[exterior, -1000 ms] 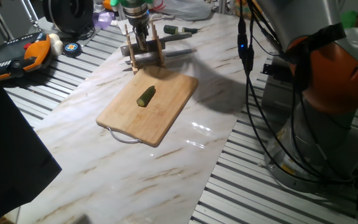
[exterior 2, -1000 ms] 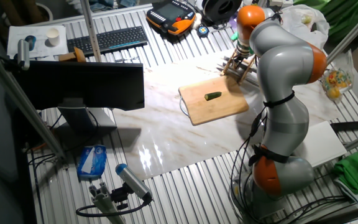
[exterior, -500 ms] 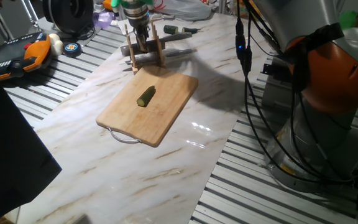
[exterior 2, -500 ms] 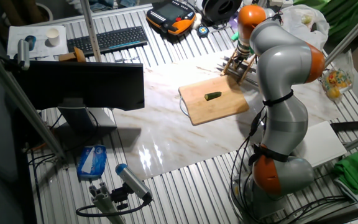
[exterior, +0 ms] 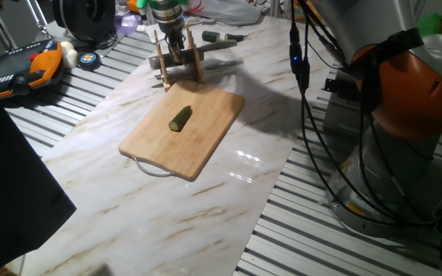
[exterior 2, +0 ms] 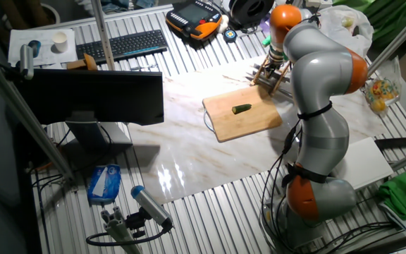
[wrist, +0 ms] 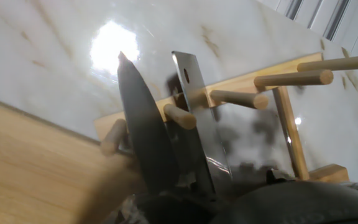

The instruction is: Cut the cucumber into segments

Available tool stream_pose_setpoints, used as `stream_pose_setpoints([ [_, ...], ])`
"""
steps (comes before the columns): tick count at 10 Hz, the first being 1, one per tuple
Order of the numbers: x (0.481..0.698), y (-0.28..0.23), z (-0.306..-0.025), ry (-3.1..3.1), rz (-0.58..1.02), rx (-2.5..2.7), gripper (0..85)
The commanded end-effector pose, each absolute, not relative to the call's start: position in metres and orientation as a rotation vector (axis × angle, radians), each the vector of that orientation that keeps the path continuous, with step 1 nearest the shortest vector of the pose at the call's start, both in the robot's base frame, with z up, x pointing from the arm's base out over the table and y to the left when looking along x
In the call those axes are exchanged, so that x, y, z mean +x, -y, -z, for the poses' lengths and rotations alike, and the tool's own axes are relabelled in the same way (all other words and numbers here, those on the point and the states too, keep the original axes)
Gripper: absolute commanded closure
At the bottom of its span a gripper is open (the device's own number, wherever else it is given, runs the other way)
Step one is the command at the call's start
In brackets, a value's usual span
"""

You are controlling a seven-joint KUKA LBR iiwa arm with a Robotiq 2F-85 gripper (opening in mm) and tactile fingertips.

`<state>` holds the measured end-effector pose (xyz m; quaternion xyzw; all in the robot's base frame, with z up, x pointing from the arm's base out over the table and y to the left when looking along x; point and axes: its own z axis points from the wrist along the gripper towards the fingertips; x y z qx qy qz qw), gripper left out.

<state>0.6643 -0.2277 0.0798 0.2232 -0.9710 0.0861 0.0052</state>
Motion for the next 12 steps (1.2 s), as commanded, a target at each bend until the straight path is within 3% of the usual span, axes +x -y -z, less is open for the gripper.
stream_pose_setpoints([
  [1, 0.664, 0.228, -0.080, 3.040, -0.266, 0.699, 27.7],
  [8, 0.662, 0.225, -0.091, 3.044, -0.225, 0.699, 29.7],
  [12, 0.664, 0.224, -0.090, 3.035, -0.226, 0.696, 37.7],
])
